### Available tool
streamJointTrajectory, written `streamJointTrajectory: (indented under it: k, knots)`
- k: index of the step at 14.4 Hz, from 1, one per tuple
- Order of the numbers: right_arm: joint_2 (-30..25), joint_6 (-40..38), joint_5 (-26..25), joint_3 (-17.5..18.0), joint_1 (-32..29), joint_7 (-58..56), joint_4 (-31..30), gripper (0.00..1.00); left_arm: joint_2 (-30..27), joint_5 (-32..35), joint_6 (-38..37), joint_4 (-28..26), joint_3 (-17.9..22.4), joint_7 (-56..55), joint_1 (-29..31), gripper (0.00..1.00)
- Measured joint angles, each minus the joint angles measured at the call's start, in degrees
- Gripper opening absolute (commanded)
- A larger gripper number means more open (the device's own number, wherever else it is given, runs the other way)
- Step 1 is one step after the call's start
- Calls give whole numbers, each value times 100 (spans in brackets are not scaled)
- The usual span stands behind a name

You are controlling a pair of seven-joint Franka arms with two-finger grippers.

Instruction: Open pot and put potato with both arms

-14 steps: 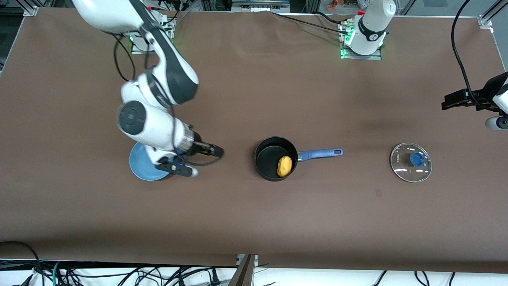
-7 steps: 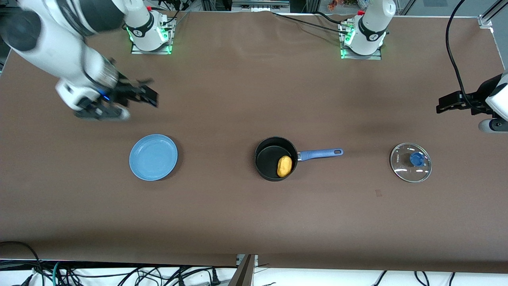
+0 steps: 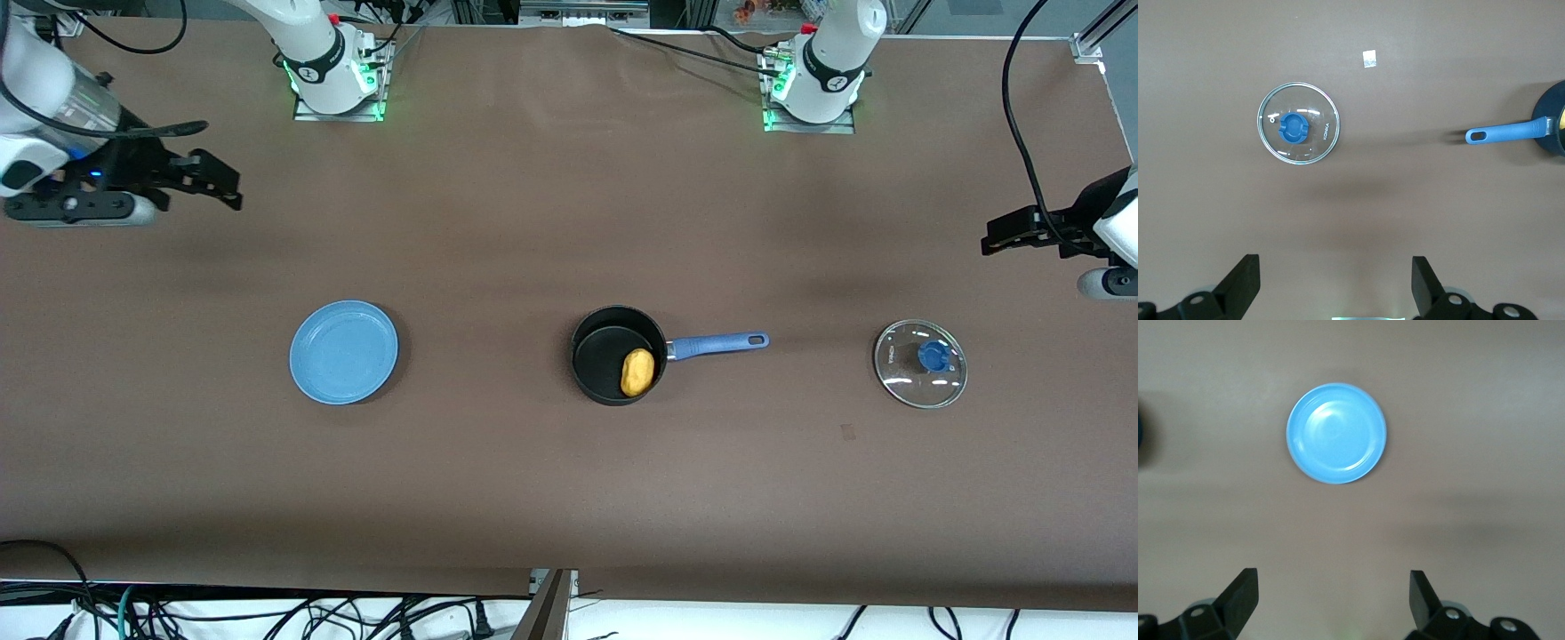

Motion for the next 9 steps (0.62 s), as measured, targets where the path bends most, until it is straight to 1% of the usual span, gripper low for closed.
streamJointTrajectory:
  k: [3, 4, 6, 7, 8, 9]
  knots:
    - [231, -181, -4, 33, -73, -29, 308, 100, 0, 0, 0, 5, 4, 0, 5, 100]
    - [312, -225, -4, 233, -285, -33, 356, 100, 0, 0, 0, 5, 5, 0, 5, 100]
    - [454, -247, -4, 1061, -1091, -37, 430, 100, 1, 0, 0, 7, 2, -1, -1, 100]
    - [517, -247, -4, 1377, -1414, -37, 488, 100, 2, 0, 0, 8, 0, -1, -2, 100]
    - [561, -250, -4, 1539, -1602, -37, 554, 100, 2, 0, 0, 8, 0, -1, -2, 100]
    - [587, -262, -4, 1604, -1690, -37, 627, 100, 3, 0, 0, 9, 0, -1, -2, 100]
